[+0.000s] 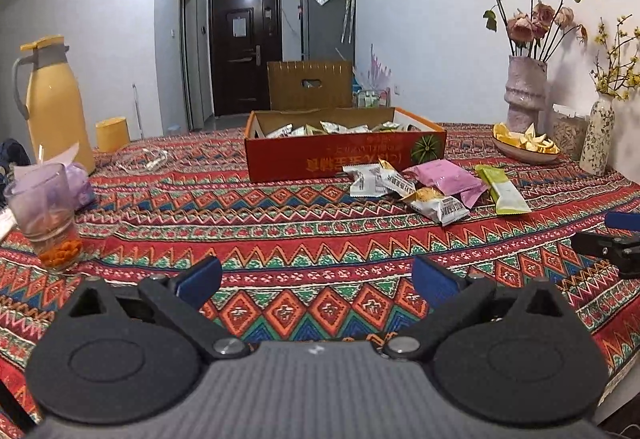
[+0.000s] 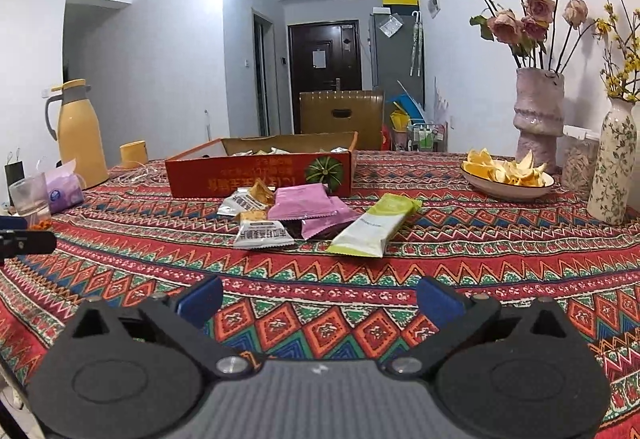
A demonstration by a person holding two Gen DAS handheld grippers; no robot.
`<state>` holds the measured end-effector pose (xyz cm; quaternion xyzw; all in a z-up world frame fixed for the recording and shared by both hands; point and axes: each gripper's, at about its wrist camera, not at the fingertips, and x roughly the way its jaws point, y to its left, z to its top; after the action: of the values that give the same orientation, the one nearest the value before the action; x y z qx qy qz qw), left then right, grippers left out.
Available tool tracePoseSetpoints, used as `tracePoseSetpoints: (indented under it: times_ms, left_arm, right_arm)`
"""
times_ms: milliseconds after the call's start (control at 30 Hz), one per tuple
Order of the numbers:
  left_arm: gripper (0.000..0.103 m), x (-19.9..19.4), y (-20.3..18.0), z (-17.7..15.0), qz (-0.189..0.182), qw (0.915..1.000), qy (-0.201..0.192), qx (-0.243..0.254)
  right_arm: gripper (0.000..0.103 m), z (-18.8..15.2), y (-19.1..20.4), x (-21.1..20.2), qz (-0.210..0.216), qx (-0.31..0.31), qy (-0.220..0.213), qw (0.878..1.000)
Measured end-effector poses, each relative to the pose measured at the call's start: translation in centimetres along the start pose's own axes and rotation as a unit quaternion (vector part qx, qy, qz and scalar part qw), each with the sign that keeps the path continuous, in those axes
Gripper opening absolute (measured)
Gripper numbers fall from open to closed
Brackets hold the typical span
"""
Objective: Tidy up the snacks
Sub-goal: 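Grasp a white-gold biscuit packet with the right tool while the left grasps a white packet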
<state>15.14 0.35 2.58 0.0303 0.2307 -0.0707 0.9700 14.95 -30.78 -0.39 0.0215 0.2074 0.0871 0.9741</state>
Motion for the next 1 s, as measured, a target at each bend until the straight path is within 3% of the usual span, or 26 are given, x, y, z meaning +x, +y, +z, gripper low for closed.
tracePoseSetpoints:
  times_ms: [200, 267, 333, 533, 733, 800, 867, 1000]
  left_arm:
    - [0.103, 2.1, 0.1, 0.7, 0.005, 0.9997, 0.021, -0.012]
    - [0.103, 2.8, 0.2, 0.9, 0.009, 0.9996, 0.024, -0.012]
    - [0.103, 3.6, 0.5, 1.1, 0.017, 0.9993, 0.028, -0.014]
    - [0.103, 5.2, 1.7, 1.9, 0.035, 0.9988, 0.025, -0.025]
    - [0.103, 6.7, 1.2, 3.7, 0.037, 0.9991, 0.020, 0.001]
    - [0.103, 7.6, 0.4, 4.5, 0.039, 0.9989, 0.016, 0.021]
    - [0.103, 8.9, -0.5, 5.2, 0.035, 0.9986, 0.015, 0.037]
    - [0.103, 12.0, -2.8, 6.9, 0.026, 0.9979, 0.014, 0.058]
  right_arm:
    - [0.101, 1.5, 0.0, 1.8, 0.029, -0.005, 0.019, 0.999]
    - [0.093, 2.5, 0.5, 3.2, 0.040, -0.013, 0.029, 0.999]
    - [0.085, 3.8, 1.1, 5.2, 0.048, -0.018, 0.049, 0.998]
    - [0.078, 7.1, 3.1, 13.3, 0.106, -0.040, 0.094, 0.989]
    - [0.064, 7.1, 4.4, 19.2, 0.079, -0.045, 0.121, 0.988]
    - [0.047, 6.6, 4.2, 20.0, 0.087, -0.039, 0.126, 0.988]
    - [0.040, 6.3, 3.8, 19.8, 0.101, -0.031, 0.124, 0.987]
    - [0.040, 7.3, 3.6, 14.9, 0.123, -0.044, 0.075, 0.989]
